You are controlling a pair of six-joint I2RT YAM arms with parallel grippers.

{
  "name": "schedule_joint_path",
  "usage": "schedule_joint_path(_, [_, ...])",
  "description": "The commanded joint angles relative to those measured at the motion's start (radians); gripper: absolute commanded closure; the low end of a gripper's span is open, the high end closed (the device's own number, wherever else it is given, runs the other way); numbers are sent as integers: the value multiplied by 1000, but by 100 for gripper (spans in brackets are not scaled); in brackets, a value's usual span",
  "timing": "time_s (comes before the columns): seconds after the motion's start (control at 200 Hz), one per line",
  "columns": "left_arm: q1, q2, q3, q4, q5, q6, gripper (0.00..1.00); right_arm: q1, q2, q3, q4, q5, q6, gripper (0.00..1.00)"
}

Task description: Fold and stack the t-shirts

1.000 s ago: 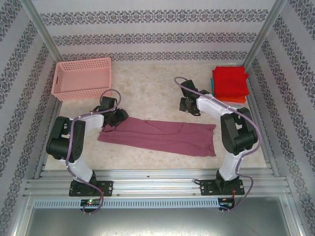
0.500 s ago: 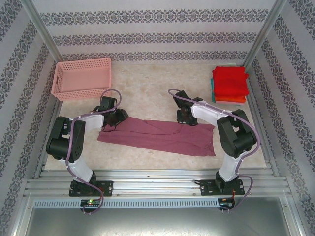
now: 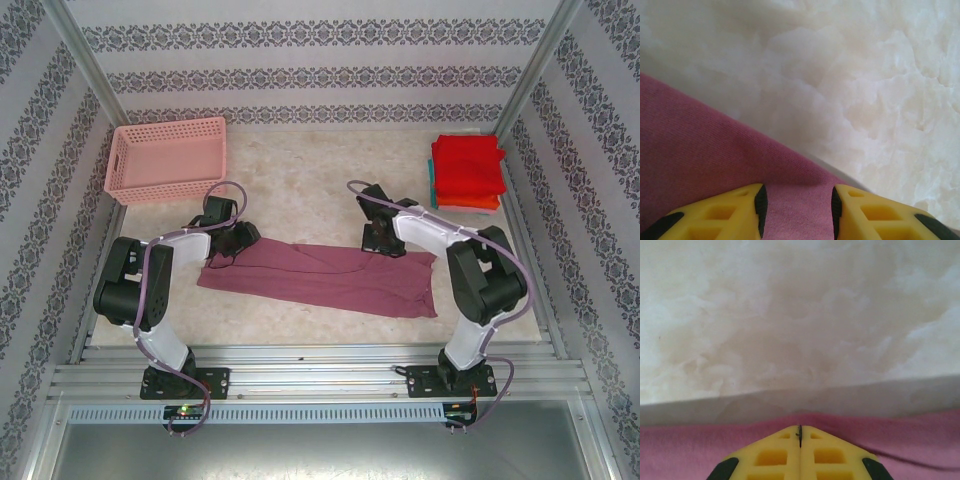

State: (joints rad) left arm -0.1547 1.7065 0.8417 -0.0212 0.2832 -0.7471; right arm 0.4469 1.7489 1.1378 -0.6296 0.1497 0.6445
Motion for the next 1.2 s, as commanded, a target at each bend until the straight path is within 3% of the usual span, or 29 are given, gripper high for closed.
schedule_joint_path(0.0, [20,-4,-6,-62,-35,20,59,-2,-104,-42,-48,52,6,100])
schedule_joint_path(0.435, [26,-2,-4,-58,-30,23,59,75,-324,-245,-102,-8,135,100])
schedule_joint_path(0.764, [28,9,-7,-47,-27,23,59,150,-263,-282,-9,-147,195,100])
schedule_joint_path(0.889, [27,16,-5,-39,-17,19,59,157,-250,-267,5,-149,198,76])
schedule_joint_path(1.049, [28,-2,-7,-52,-22,25,59,151,-375,-287,24,-79,182,51])
schedule_joint_path(1.199, [27,-26,-3,-63,-11,30,58,84,-424,-347,67,-66,188,46])
